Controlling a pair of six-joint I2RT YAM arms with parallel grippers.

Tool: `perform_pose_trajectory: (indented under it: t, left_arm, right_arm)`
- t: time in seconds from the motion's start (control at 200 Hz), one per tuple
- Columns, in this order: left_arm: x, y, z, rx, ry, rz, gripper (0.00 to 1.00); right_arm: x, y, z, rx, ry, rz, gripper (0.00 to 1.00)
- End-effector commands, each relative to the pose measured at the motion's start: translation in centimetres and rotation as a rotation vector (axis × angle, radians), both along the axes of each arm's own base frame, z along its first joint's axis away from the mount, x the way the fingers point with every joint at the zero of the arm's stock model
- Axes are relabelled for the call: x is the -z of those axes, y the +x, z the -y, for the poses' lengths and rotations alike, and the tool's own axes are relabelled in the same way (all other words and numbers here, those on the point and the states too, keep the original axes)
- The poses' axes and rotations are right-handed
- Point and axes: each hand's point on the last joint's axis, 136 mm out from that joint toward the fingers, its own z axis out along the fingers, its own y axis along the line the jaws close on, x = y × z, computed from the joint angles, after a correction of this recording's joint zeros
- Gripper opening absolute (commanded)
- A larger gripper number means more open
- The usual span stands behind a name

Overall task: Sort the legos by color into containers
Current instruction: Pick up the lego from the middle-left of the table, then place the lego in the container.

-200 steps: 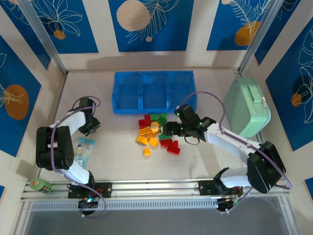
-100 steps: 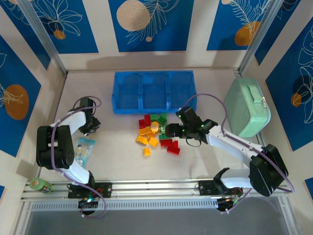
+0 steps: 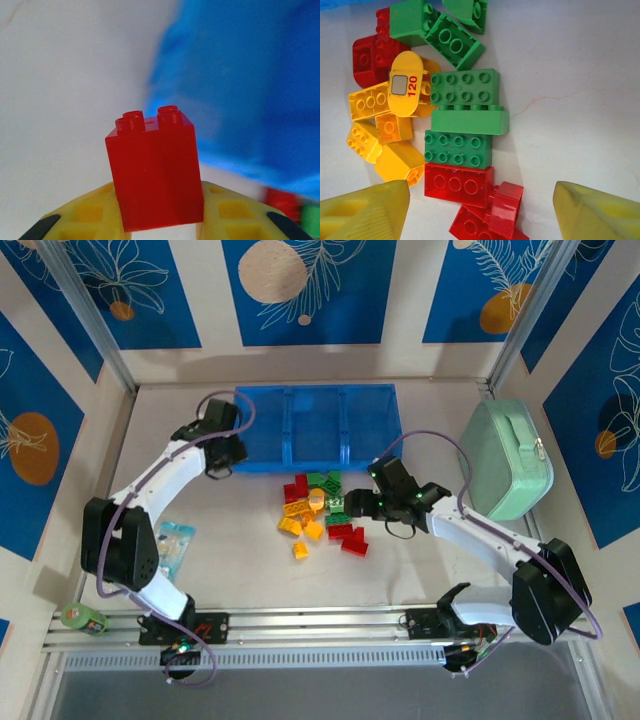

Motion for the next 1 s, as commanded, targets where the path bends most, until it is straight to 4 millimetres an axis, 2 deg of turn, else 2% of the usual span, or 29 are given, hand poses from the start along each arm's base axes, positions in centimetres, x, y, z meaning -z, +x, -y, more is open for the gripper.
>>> perform_pose_trajectory:
  t: [0.0, 0.055, 0.155, 0.27, 0.64, 0.89, 0.996]
  left_arm:
    - [-2.0, 1.5, 3.1, 0.128, -0.002, 0.029, 0.22]
    - [-2.6, 2.6, 4.7, 0.181, -0.011, 0.041, 0.22]
    - [-2.3, 4.0, 6.8, 0.250, -0.034, 0.026, 0.22]
    - [-1.4, 5.3, 8.0, 0.281, -0.027, 0.003, 0.22]
    - [2.3, 7.7, 8.0, 0.299, 0.061, -0.068, 0.23]
    - [3.1, 8.7, 7.1, 0.276, 0.094, -0.086, 0.26]
    - [3.1, 8.9, 6.8, 0.263, 0.103, -0.089, 0.34]
  right_arm:
    - [-0.6, -0.5, 1.0, 0.033, -0.002, 0.002, 0.76]
    - [-0.8, -0.7, 1.2, 0.038, 0.002, 0.003, 0.76]
    - [-1.0, -1.1, 1.5, 0.044, 0.008, 0.002, 0.76]
    - [-1.1, -1.6, 1.9, 0.052, 0.016, 0.003, 0.76]
    - [-1.5, -1.9, 2.0, 0.062, 0.030, -0.005, 0.76]
    - [-1.6, -2.1, 1.8, 0.054, 0.033, -0.012, 0.76]
    - [-1.8, -2.3, 1.7, 0.043, 0.028, -0.012, 0.76]
